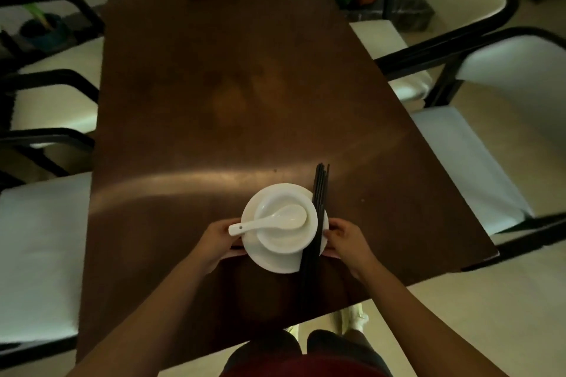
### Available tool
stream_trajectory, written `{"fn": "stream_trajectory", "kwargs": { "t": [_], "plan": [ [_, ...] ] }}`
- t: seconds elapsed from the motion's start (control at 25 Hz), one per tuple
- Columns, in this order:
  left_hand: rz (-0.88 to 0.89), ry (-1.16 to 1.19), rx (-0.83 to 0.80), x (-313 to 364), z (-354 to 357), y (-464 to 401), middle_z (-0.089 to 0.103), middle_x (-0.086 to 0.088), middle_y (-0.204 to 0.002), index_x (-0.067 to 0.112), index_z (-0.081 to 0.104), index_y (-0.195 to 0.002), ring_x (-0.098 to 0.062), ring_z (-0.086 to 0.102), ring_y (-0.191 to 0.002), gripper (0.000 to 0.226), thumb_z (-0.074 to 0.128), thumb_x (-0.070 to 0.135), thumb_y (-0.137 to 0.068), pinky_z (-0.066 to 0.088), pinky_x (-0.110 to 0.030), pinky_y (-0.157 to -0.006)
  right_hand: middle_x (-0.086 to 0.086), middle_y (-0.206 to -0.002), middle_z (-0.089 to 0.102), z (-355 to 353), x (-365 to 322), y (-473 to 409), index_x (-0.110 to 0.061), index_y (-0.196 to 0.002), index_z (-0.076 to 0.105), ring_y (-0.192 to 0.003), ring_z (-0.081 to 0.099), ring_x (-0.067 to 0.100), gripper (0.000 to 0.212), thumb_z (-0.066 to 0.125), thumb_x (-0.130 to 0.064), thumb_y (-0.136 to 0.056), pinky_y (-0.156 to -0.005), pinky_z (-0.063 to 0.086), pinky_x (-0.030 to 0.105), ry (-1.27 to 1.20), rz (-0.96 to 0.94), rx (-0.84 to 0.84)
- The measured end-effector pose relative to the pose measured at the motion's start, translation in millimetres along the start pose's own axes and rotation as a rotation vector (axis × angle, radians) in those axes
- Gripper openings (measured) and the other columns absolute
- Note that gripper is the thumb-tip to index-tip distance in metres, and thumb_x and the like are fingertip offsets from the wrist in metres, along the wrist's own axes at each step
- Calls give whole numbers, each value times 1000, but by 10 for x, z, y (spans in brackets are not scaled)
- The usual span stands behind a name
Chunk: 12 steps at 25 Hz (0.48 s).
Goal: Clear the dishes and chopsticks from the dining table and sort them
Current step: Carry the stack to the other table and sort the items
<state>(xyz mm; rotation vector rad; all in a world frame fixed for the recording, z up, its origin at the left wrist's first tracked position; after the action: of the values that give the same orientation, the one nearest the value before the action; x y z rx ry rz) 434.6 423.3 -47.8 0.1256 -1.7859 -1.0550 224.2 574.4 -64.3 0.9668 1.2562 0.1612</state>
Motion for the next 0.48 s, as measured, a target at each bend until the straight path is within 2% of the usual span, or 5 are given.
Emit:
{"fn": "stream_trajectory", "kwargs": {
  "t": [0.12, 0.28, 0.48],
  "plan": [
    [17, -26, -36, 33, 66, -11, 71, -8, -97, 19, 70, -98, -25, 68, -86, 18, 56, 11, -90, 57, -36, -67, 15, -104, 65, -54, 17, 70, -8, -119, 55, -90, 67, 27, 28, 49, -4, -92, -73, 59, 36, -34, 12, 38],
    [51, -76, -104, 131, 231, -16, 71, -4, -99, 24, 70, -95, -23, 69, -89, 18, 56, 15, -90, 58, -32, -62, 6, -94, 64, -208, 28, 211, -8, -117, 54, -82, 67, 20, 26, 49, -3, -92, -61, 60, 26, -54, -8, 86],
    [88, -133, -186, 258, 580, 34, 69, -8, -103, 18, 67, -99, -24, 67, -93, 16, 54, 15, -92, 57, -36, -69, 4, -90, 66, -542, 43, 459, -11, -110, 57, -75, 69, 15, 21, 50, -3, -91, -55, 58, 22, -71, -49, 165]
  ]
}}
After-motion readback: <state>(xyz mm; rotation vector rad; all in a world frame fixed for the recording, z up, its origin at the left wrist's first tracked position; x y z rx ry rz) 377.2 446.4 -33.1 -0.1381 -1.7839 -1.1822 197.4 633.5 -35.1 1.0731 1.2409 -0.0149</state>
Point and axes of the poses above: each hand's wrist, its own y-axis away from the middle knuckle, its own z-axis out of the palm, x = y × z, the point moved 2 cm from there along -y, towards the middle knuckle
